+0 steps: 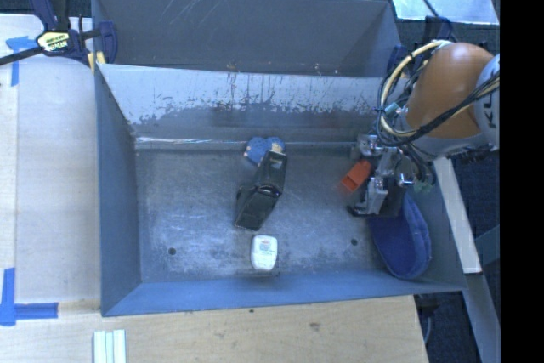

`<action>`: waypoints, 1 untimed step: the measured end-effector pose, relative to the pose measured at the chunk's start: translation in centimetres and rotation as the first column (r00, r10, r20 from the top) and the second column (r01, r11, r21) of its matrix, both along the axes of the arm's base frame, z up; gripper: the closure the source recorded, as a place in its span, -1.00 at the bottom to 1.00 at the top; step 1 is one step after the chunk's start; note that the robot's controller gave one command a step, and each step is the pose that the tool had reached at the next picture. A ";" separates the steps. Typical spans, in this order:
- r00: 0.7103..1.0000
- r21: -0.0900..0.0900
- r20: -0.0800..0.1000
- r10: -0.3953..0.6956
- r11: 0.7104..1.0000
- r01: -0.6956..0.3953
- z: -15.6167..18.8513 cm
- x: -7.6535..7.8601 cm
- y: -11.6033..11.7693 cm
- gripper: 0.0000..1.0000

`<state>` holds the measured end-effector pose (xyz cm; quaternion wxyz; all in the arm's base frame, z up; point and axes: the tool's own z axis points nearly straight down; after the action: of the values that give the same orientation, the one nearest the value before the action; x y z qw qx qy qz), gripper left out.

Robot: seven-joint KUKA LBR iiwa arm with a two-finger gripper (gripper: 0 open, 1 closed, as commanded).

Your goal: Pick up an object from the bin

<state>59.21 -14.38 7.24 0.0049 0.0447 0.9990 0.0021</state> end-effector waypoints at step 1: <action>1.000 0.000 0.002 0.000 1.000 0.000 0.1 0.1 0.0 1.00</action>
Offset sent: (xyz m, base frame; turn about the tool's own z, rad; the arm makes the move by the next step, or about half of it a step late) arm 0.0000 0.0000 0.0000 0.0000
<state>59.26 -14.39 7.31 0.0057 0.0445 0.9990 0.0020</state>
